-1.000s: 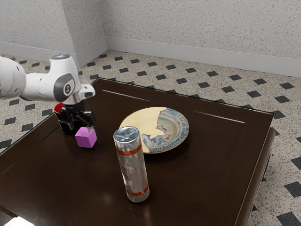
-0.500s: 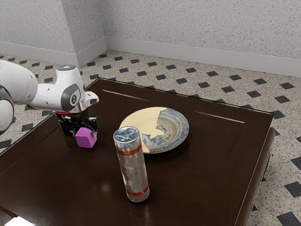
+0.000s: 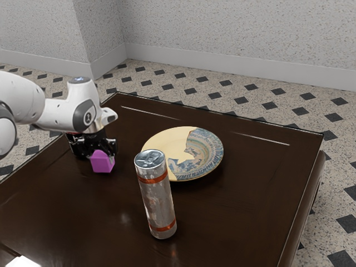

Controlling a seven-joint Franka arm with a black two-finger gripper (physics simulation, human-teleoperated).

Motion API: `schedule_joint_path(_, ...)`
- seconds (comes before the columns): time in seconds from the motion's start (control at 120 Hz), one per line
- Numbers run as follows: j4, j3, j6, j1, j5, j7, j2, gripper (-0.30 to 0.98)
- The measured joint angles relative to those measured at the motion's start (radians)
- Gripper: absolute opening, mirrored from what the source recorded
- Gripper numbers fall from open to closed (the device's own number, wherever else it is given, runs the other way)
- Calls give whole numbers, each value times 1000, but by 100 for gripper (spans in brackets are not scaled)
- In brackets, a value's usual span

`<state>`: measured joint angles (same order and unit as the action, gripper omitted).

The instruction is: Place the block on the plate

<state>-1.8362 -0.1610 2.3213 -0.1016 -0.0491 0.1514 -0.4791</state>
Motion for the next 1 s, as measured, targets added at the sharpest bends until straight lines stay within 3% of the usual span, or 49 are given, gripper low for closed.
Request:
schedule_joint_path(0.2,-40,4,-14,58,1,11,104,42)
schedule_joint_path(0.333,-72,41,-23,116,4,18,237,41)
schedule_joint_path(0.417,-59,53,-21,205,4,22,249,41)
schedule_joint_path(0.542,89,57,-18,331,4,28,130,40)
schedule_joint_path(0.767,320,53,-16,357,-5,38,-130,40)
schedule_joint_path(0.85,342,52,-16,352,-8,41,-162,41)
schedule_joint_path(1.0,344,44,-17,352,-14,40,-141,54)
